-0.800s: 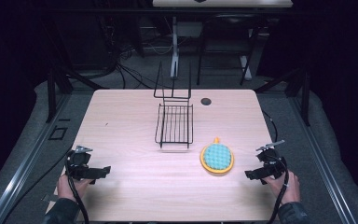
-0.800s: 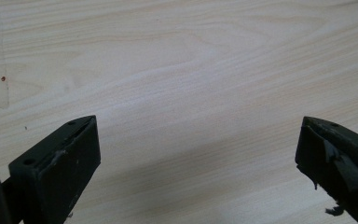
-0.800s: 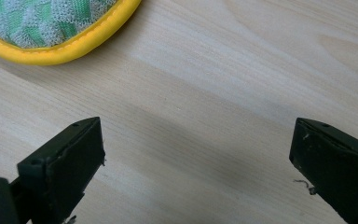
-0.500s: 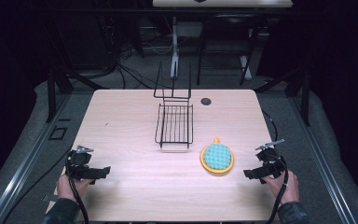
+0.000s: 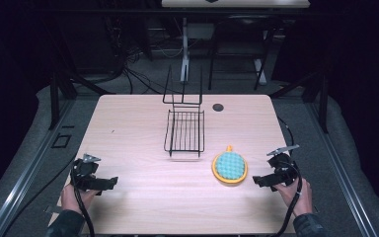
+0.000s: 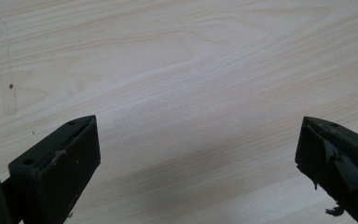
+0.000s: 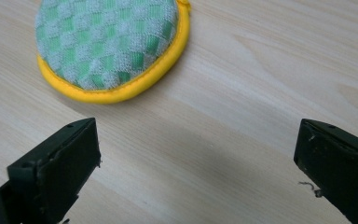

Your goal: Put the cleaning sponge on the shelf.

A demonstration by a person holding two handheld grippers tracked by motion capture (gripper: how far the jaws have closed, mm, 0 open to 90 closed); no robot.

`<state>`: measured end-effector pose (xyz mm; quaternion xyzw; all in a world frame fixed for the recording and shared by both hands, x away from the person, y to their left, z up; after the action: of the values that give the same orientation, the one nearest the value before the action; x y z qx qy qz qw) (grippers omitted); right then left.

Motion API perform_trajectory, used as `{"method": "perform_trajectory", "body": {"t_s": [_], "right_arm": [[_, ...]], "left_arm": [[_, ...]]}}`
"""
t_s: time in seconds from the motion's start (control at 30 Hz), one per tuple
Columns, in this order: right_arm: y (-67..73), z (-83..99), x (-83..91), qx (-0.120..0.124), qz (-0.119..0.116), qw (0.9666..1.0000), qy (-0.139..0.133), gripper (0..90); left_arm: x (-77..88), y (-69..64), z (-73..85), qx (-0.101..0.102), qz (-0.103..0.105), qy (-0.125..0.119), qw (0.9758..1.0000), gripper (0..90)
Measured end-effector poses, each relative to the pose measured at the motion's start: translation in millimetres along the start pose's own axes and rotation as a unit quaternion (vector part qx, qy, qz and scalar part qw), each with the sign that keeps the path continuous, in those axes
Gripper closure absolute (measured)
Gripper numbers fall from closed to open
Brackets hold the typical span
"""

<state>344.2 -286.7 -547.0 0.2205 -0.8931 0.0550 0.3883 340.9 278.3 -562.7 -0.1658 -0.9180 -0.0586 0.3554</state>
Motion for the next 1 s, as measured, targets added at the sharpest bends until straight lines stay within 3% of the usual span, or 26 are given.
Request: {"method": "perform_trajectory", "body": {"t_s": [0.07, 0.33, 0.73, 1.0], "right_arm": [[2.5, -2.1, -2.0, -0.006, -0.006, 1.0, -0.003, 0.0], [16.6, -14.5, -15.6, 0.012, -0.025, 0.9996, -0.001, 0.0], [30.5, -31.4, -42.4, 0.021, -0.028, 0.9994, 0.007, 3.1], [34.3, -41.6, -56.0, 0.024, -0.014, 0.9996, 0.005, 18.4]], "left_arm": [[-0.6, 0.3, 0.2, 0.001, 0.0, 0.0, 1.0, 0.0], [-3.2, -2.2, -0.3, -0.005, 0.002, 0.007, 1.0, 0.0], [-4.3, -2.9, -0.3, -0.002, 0.002, 0.008, 1.0, 0.0], [-5.3, -4.3, 0.6, -0.004, 0.005, 0.015, 0.9999, 0.0]]}}
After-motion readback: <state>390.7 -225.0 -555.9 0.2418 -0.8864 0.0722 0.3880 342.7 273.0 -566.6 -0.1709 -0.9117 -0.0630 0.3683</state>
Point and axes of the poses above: each handheld gripper's, and its own axes: x roughly backward along the jaws, z roughly out of its underside, y roughly to its left, the point moved 3 cm from there along -x, roughly forward along the jaws, and after that the axes turned 12 degrees about -y, right-handed, at the moved point
